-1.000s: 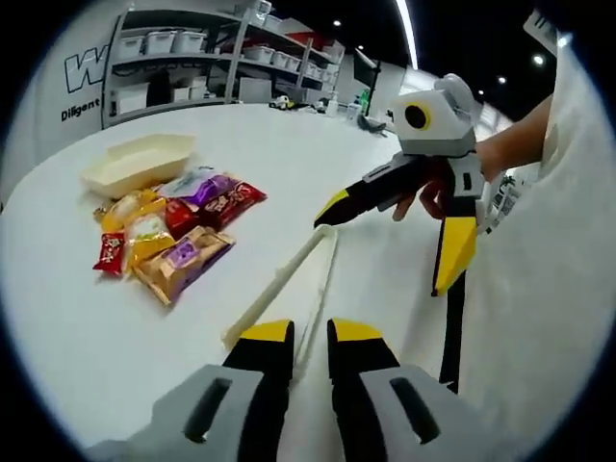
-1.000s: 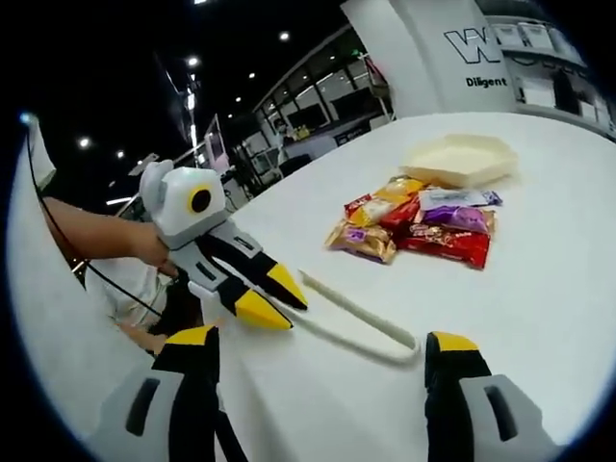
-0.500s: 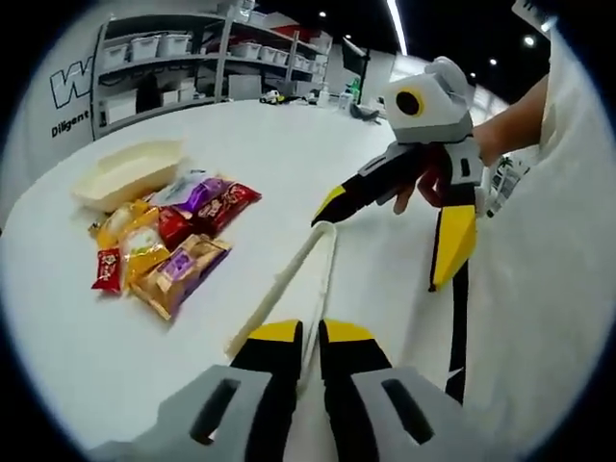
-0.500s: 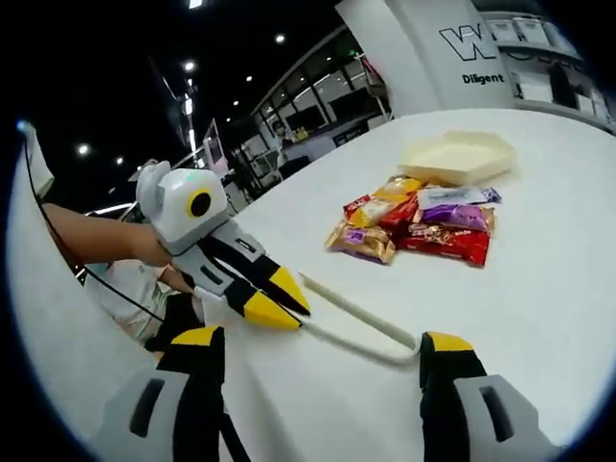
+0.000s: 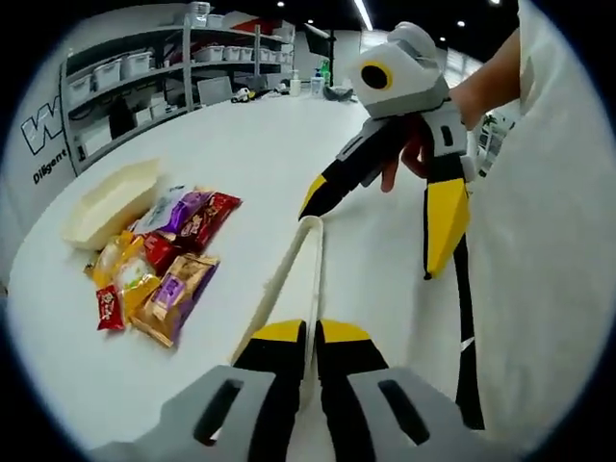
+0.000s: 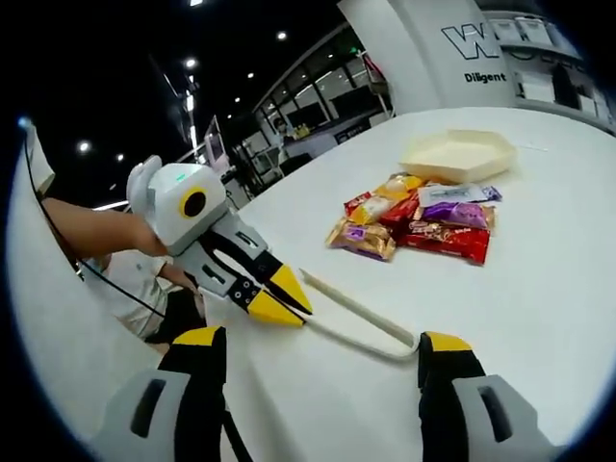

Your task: Place the target food into the container with the food tongs after gripping and lifting it, then release it inside without dropping or visibly crushing the food.

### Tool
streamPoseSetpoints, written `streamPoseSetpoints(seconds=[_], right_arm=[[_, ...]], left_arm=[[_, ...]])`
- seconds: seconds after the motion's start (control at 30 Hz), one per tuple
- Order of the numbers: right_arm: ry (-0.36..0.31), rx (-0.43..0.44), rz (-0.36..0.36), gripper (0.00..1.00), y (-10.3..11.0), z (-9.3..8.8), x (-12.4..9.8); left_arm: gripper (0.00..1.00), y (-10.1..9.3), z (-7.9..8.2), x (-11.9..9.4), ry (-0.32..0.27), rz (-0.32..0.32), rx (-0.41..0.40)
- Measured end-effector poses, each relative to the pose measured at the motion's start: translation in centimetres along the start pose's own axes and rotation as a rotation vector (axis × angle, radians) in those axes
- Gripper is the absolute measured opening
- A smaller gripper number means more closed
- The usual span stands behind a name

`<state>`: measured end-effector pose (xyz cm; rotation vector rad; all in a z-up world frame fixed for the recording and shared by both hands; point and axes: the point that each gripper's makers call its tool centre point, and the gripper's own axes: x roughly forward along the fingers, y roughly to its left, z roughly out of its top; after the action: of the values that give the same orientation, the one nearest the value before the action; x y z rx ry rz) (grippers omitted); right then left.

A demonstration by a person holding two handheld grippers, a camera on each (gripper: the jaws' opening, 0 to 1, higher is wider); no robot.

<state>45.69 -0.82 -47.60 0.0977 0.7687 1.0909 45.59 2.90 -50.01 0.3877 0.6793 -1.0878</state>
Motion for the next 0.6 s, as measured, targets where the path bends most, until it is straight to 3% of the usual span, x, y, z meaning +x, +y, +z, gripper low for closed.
streamPoseSetpoints(seconds=[0.4, 0.5, 0.6], right_arm=[[-0.007, 0.016, -0.003, 0.8, -0.2, 0.1, -0.1], [-0.01, 0.02, -0.008, 0.81, -0.4, 0.1, -0.3], [-0.013, 0.021, -0.013, 0.81, -0.4, 0.1, -0.4]], left_arm=[[0.0, -0.4, 0.1, -0.1, -0.008, -0.039, -0.016], [0.0, -0.9, 1.0, -0.4, -0.058, -0.07, -0.052], [0.0, -0.9, 1.2, -0.6, -0.075, -0.06, -0.051]])
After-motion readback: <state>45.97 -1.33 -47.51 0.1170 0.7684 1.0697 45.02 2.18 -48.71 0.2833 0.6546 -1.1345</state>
